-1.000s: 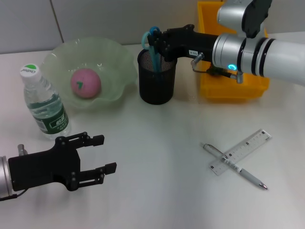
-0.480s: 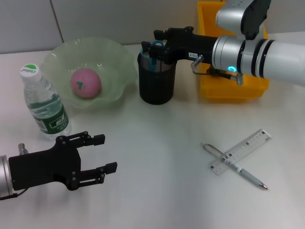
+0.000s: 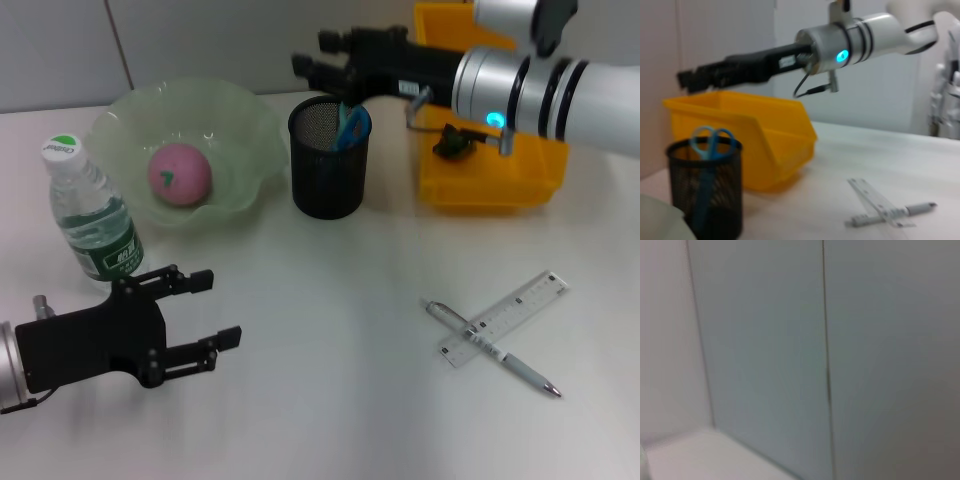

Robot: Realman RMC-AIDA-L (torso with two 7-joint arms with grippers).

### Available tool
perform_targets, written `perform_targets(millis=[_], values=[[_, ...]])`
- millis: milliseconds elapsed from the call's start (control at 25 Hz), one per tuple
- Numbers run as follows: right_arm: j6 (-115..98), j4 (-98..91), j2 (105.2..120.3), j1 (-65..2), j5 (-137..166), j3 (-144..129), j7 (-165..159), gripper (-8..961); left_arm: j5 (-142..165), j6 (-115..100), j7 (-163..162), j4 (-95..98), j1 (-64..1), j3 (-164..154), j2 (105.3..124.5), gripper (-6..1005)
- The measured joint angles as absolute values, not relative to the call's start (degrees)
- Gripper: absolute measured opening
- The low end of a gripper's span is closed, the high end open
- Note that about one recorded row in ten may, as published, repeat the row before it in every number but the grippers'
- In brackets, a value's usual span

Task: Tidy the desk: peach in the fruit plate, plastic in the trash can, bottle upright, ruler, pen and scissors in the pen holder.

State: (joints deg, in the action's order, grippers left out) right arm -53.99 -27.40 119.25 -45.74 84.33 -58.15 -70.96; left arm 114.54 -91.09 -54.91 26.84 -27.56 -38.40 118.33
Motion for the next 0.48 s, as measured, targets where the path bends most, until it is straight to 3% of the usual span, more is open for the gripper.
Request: perform_targets(millis=[280,400,440,480], values=[[-64.88,-37.19,118.23,-43.32,84.32,-58.49,-87.41,492,113.44,-95.62,-54.08,25.67,-25.59,-36.2,118.29,753],[-70.41,-40.1,116.38,-41.89,84.57,-58.56,-95.71,504,113.45,-98.04,-54.54,25.64,-24.23,-36.48,118.36,753],[-73.15,-40.57,114.92,-41.39,85.38,-58.35,-100.05,508,113.41,-99.01,-55.21,25.64,-23.64,-36.35,118.37,753],[-73.15,-40.57,114.92,-41.39,85.38,-58.35,-100.05,512,113.41,-99.01,-55.21,25.64,-23.64,-36.35,118.37,753]])
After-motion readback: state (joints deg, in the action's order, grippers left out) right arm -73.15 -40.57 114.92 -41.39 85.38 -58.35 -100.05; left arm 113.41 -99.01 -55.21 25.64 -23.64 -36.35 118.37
